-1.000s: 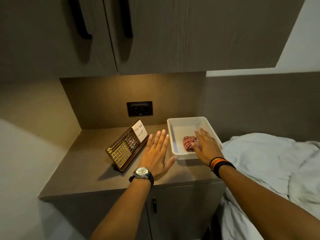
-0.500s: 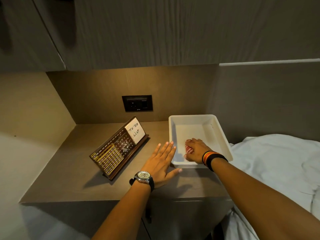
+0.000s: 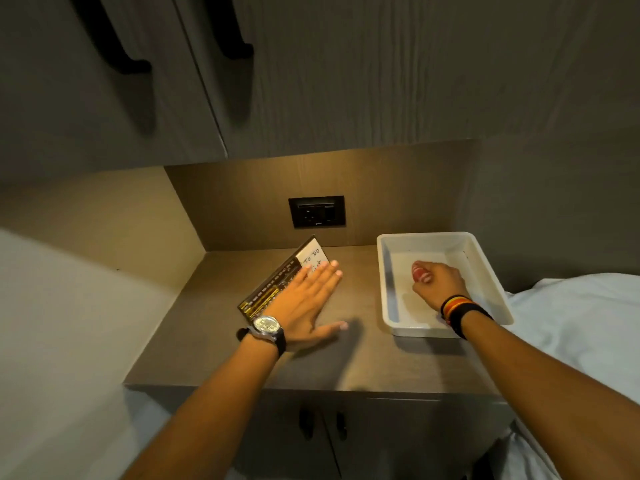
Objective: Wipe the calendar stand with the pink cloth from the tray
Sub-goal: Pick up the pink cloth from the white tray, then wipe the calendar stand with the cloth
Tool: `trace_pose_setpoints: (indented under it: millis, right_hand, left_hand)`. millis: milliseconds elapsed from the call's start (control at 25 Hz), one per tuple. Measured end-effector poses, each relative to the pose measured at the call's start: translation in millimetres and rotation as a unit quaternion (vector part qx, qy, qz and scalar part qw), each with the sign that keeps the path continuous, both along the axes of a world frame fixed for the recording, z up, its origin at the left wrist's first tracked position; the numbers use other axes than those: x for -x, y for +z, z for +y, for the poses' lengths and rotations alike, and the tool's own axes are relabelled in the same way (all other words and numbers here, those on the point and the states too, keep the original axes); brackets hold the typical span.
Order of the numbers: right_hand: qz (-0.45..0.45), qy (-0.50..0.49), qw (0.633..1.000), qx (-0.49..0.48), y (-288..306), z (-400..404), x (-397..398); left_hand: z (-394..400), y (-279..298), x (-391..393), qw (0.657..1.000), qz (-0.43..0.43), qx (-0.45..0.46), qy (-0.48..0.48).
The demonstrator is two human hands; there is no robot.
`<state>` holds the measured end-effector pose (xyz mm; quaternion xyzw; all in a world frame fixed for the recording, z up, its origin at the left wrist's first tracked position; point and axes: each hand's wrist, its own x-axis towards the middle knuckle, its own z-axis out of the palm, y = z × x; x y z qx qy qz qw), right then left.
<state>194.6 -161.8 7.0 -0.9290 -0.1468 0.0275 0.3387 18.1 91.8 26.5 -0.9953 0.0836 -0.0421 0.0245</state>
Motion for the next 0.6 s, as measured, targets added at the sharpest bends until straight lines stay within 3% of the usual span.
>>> trace_pose_setpoints:
  millis: [120, 320, 600]
  right_hand:
    - [-0.018, -0.002, 0.994, -0.111, 23.2, 37.7, 25.7]
    - [-0.002, -0.008, 0.969, -0.247, 37.9, 117.6, 79.8]
    - [0.023, -0.012, 0.96, -0.279, -8.2, 205.3, 122.8]
  left_hand:
    - [49.0, 26.7, 17.6, 0.998, 0.003, -0.045, 0.036]
    - [110.3, 52.5, 29.6, 0.992, 0.107, -0.049, 0.047]
    - [137.6, 33.1, 16.5, 0.984, 0.173, -0.026, 0.016]
